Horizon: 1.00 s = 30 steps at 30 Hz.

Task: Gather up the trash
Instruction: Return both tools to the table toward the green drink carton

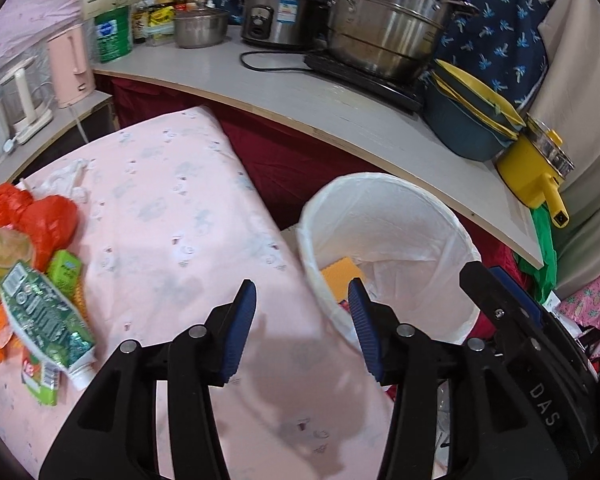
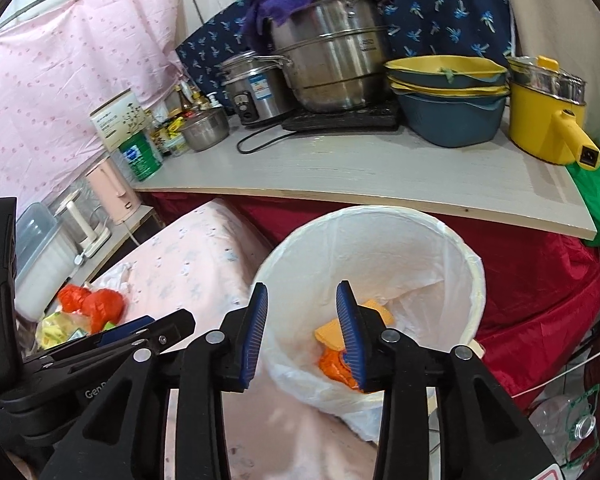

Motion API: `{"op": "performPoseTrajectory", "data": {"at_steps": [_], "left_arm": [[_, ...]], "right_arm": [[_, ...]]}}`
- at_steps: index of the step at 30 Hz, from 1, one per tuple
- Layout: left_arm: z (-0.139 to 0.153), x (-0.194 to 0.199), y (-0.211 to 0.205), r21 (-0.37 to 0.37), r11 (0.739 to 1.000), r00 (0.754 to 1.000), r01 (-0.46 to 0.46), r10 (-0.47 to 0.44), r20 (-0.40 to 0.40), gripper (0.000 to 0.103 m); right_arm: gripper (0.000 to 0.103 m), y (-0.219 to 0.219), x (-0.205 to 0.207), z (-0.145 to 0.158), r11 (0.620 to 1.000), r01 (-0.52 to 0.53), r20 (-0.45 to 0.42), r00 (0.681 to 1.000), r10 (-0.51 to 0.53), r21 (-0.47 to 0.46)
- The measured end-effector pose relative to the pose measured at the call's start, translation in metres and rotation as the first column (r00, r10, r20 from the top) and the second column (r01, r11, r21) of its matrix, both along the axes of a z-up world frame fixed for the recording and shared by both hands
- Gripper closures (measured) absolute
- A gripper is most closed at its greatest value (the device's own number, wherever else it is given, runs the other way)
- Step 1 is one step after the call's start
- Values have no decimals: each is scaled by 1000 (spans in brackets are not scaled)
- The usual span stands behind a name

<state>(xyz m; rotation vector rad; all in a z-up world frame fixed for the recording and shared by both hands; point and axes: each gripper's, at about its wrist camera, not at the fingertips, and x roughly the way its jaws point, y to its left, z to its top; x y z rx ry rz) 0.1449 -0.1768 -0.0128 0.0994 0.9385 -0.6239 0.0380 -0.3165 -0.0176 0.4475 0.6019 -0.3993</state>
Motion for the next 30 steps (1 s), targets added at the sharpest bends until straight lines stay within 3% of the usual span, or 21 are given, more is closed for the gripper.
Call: {"op": "performPoseTrajectory", "data": {"at_steps": [12,30], "left_arm": [[10,6,98,2,985,984,-175,174,29,57],[6,16,226,-20,929,929,-370,370,15,57]], "right_arm": [[65,79,21,17,987,-160,-5,987,160,-36],[65,187,59,26,935,-346,-34,938,344,-74]]}}
